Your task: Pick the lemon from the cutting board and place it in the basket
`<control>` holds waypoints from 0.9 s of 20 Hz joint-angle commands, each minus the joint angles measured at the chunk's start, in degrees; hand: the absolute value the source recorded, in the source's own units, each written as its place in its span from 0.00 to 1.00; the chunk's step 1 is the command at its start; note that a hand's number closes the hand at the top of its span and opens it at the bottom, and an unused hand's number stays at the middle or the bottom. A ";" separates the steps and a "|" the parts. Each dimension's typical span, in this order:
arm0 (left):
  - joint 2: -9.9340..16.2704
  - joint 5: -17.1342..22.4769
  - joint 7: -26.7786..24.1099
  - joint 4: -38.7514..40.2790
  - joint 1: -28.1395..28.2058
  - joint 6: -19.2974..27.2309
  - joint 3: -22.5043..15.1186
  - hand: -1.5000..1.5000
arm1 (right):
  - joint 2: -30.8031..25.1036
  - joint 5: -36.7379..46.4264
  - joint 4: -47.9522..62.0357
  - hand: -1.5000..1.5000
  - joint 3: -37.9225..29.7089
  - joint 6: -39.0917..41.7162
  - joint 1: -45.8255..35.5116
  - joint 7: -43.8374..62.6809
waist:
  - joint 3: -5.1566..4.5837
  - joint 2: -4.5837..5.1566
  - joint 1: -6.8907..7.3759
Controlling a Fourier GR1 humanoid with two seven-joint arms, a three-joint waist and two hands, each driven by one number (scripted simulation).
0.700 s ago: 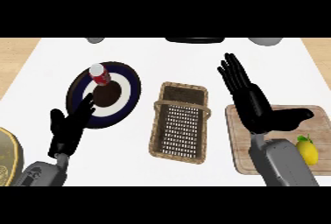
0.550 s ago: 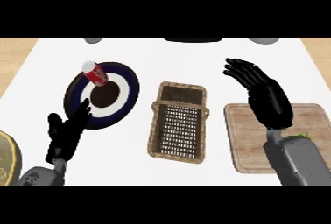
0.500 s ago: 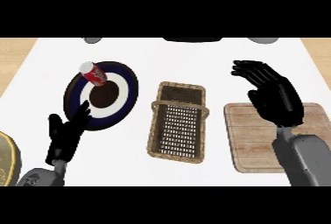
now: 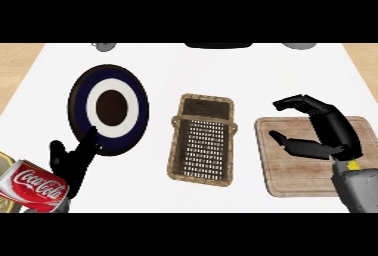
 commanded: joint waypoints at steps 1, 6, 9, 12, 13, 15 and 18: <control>1.26 0.24 1.86 0.38 5.82 -1.26 -0.94 0.50 | -1.66 9.06 -2.58 0.00 2.74 -7.20 -0.02 7.25 | -0.49 0.15 0.31; 1.41 0.74 2.83 0.53 4.65 -0.56 0.24 0.50 | -18.16 23.71 -3.51 0.00 0.45 -9.55 -1.30 17.27 | -0.83 -0.22 -1.35; 0.84 0.69 3.92 1.33 4.20 0.02 0.30 0.50 | -25.27 24.86 -9.59 0.00 -0.19 -3.87 -2.83 25.37 | -0.79 -0.31 -2.29; 2.18 1.29 3.99 -1.60 6.16 -0.87 0.75 0.50 | -33.96 22.42 -13.26 0.00 -2.48 6.12 -6.07 32.27 | -0.73 -0.50 -1.54; 1.15 0.11 2.49 -0.96 7.10 -0.77 -0.50 0.50 | -34.81 20.89 -15.76 0.00 -3.03 8.12 -5.41 34.82 | -0.67 -0.38 -1.83; 0.81 0.11 2.68 -0.56 6.13 -0.38 -0.16 0.50 | -41.07 15.77 -15.82 0.00 -6.24 16.67 -10.32 37.13 | -0.77 -0.33 -1.58; 1.66 0.38 2.41 1.30 6.11 -1.46 0.88 0.50 | -45.40 10.23 -16.72 0.00 -7.18 25.11 -8.80 39.71 | -0.70 -0.01 -2.03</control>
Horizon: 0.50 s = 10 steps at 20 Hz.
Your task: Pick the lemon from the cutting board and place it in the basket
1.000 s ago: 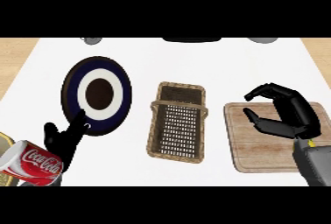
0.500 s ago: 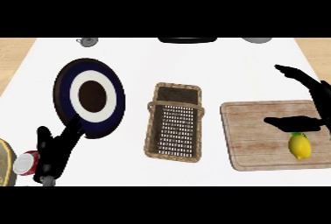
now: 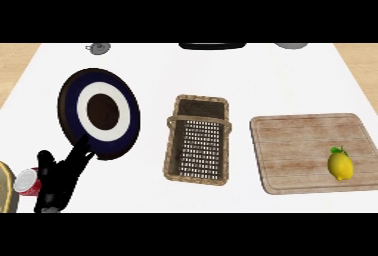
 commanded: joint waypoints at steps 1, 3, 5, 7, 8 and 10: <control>-0.37 0.06 2.79 1.85 2.92 0.05 -1.13 0.50 | -8.49 -8.93 -1.88 0.00 -3.14 13.85 -0.89 5.32 | -0.32 0.46 -0.14; 0.19 0.39 2.31 2.70 2.35 -0.73 -0.19 0.50 | -11.12 -12.41 -1.21 0.00 -2.59 19.61 -0.93 7.26 | -0.35 0.68 0.12; -1.02 -0.26 2.69 2.34 0.85 -0.13 -0.75 0.50 | -13.36 -15.79 -0.87 0.00 -3.99 23.55 -1.99 10.10 | -0.29 0.85 0.59; -1.54 -1.08 4.01 0.18 2.60 1.47 -1.55 0.50 | -15.15 -17.53 -1.52 0.00 -5.80 26.14 0.48 9.85 | -0.17 0.70 0.36; 0.37 -0.25 6.22 -1.12 0.84 -0.01 -0.41 0.50 | -16.02 -19.26 -0.76 0.00 -7.09 27.87 -0.67 11.01 | -0.16 0.81 0.80; 1.14 -0.08 4.41 -0.47 3.02 -1.74 0.26 0.50 | -16.78 -18.76 -0.89 0.00 -8.32 29.47 1.16 10.61 | -0.14 0.84 0.91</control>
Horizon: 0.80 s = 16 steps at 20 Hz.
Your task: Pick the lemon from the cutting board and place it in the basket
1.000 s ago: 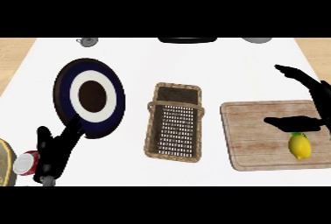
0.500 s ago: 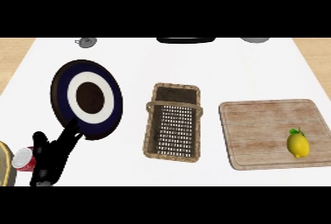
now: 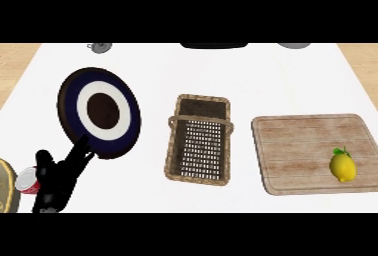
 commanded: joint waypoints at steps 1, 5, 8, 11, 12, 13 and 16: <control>0.19 -0.45 1.75 3.60 1.65 -1.70 -0.57 0.50 | -3.02 -5.44 2.07 0.00 -3.28 6.60 -0.86 2.40 | -0.26 0.58 0.72; -0.05 -0.60 3.30 1.22 1.05 -2.01 0.46 0.50 | 1.48 -4.04 -4.03 0.00 -4.21 3.98 3.61 5.10 | -0.20 0.48 0.58; -1.22 -1.44 3.21 2.33 0.59 -1.46 0.52 0.50 | 5.14 -0.64 -2.70 0.00 -4.32 1.96 5.08 3.26 | -0.18 0.64 0.92; -3.97 -3.15 -0.07 5.71 0.17 -1.10 -0.31 0.50 | 10.35 4.11 -5.62 0.00 -3.67 -1.00 8.84 1.35 | -0.17 0.68 0.60; -1.12 -1.45 2.03 1.56 3.65 -2.68 1.03 0.50 | 9.94 4.23 -6.69 0.00 -5.92 -0.35 10.55 1.18 | -0.15 0.49 0.58; -2.50 -2.99 2.86 0.85 3.03 -0.20 0.09 0.50 | 12.56 7.64 -5.97 0.00 -4.09 -2.14 11.14 -0.37 | -0.12 0.60 0.89; -3.98 -4.18 -0.21 3.05 4.46 -1.80 -1.00 0.50 | 13.91 7.60 -6.63 0.00 -3.61 -1.47 10.11 1.05 | -0.18 0.66 1.20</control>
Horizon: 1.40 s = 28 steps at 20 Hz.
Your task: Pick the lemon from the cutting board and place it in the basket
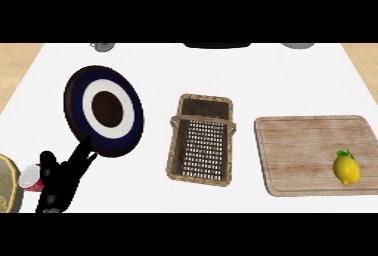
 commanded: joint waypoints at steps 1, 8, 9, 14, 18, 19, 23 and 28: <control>-0.96 -1.05 5.25 -0.62 0.86 1.20 -1.43 0.50 | 6.18 8.65 -1.68 0.00 1.65 -3.43 4.89 -4.29 | -0.33 0.41 0.04; -1.58 -1.59 0.90 3.05 3.83 -1.75 -0.57 0.50 | 9.31 18.08 -1.94 0.00 4.71 -5.77 9.21 -7.29 | -0.41 0.42 0.00; -1.46 -1.25 1.43 3.09 1.67 -1.73 0.60 0.50 | 10.84 22.58 2.45 0.00 6.95 -7.83 9.07 -10.80 | -0.37 0.58 0.43; 0.57 -1.68 1.85 2.17 3.39 -3.69 2.32 0.50 | 14.03 24.26 4.08 0.00 7.12 -7.91 8.30 -10.43 | -0.41 0.46 0.46; -2.79 -3.67 2.43 0.87 3.23 -1.76 0.78 0.50 | 14.39 29.14 10.29 0.00 7.25 -9.00 7.03 -17.21 | -0.39 0.50 0.65; -2.54 -3.29 7.81 -1.78 0.21 -0.47 1.18 0.50 | 17.43 31.51 7.74 0.00 9.15 -12.57 11.07 -18.34 | -0.37 0.44 0.25; -2.72 -3.20 2.45 4.84 0.95 -4.13 3.09 0.50 | 18.38 32.08 9.37 0.00 8.25 -10.67 7.11 -17.35 | -0.43 0.52 0.35; -4.35 -4.21 2.64 2.01 2.60 -3.50 3.10 0.50 | 19.56 37.53 13.29 0.00 7.67 -15.07 10.33 -23.27 | -0.41 0.45 0.25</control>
